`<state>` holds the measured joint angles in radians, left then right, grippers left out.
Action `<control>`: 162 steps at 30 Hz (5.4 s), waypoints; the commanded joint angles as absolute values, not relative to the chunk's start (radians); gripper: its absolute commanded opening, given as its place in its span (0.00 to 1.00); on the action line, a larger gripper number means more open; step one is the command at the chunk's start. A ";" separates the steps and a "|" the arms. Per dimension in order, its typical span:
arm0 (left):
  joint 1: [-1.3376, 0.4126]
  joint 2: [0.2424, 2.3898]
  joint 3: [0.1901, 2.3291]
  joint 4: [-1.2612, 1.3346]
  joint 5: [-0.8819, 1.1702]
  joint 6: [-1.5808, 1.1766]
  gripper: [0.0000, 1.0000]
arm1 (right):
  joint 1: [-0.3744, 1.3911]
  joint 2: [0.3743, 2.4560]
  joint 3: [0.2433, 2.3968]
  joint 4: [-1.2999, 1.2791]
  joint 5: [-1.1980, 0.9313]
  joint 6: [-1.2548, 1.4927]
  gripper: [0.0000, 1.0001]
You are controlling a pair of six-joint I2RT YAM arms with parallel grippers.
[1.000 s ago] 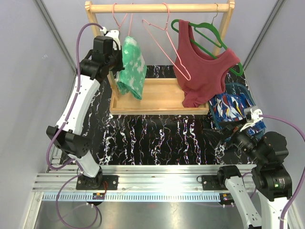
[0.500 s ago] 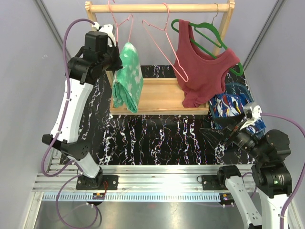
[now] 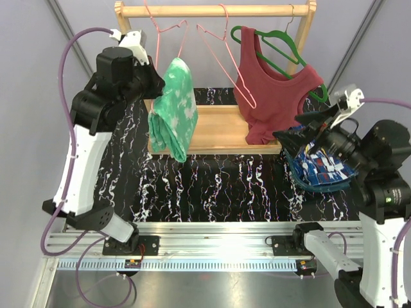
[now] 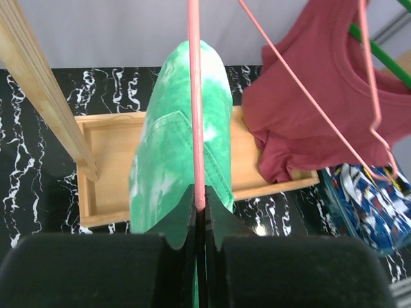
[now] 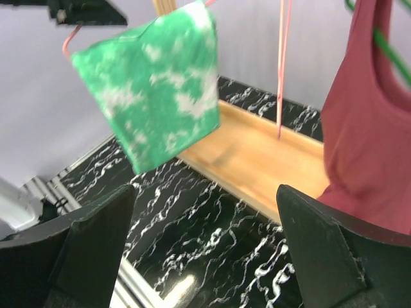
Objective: Remove the trousers from the hanger
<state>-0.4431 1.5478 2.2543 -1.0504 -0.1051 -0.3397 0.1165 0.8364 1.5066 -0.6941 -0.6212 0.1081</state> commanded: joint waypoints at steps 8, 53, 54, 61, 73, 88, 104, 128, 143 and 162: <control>-0.463 1.434 2.267 -0.833 -0.133 -0.394 0.00 | 0.195 1.064 1.770 -0.687 -0.634 0.032 1.00; -0.965 1.161 1.888 -0.733 -0.629 -0.785 0.00 | 1.293 1.385 1.141 0.515 0.759 -0.383 0.82; -0.971 1.161 1.890 -0.733 -0.626 -0.784 0.00 | 1.293 1.391 1.143 0.552 0.759 -0.399 0.82; -0.980 1.166 1.901 -0.761 -0.644 -0.758 0.00 | 1.289 1.439 1.216 0.635 0.802 -0.629 0.57; -0.980 1.190 1.915 -0.854 -0.615 -0.701 0.00 | 1.240 1.433 1.348 0.465 0.690 -0.637 0.00; -0.980 0.962 1.399 -0.808 -0.609 -0.802 0.00 | 1.111 1.411 1.609 0.382 0.657 -0.745 0.00; -0.980 0.838 1.094 -0.811 -0.647 -0.885 0.00 | 1.103 1.517 2.366 0.098 0.820 -1.007 0.00; -0.979 0.847 1.063 -0.770 -0.624 -0.805 0.00 | 1.103 0.809 1.170 1.246 1.107 -1.896 0.00; -0.980 0.834 1.042 -0.719 -0.560 -0.776 0.00 | 0.704 0.607 0.741 0.211 1.194 -0.716 0.00; -0.980 0.779 1.032 -0.744 -0.575 -0.730 0.00 | 0.052 0.882 1.011 0.130 0.982 -0.633 0.00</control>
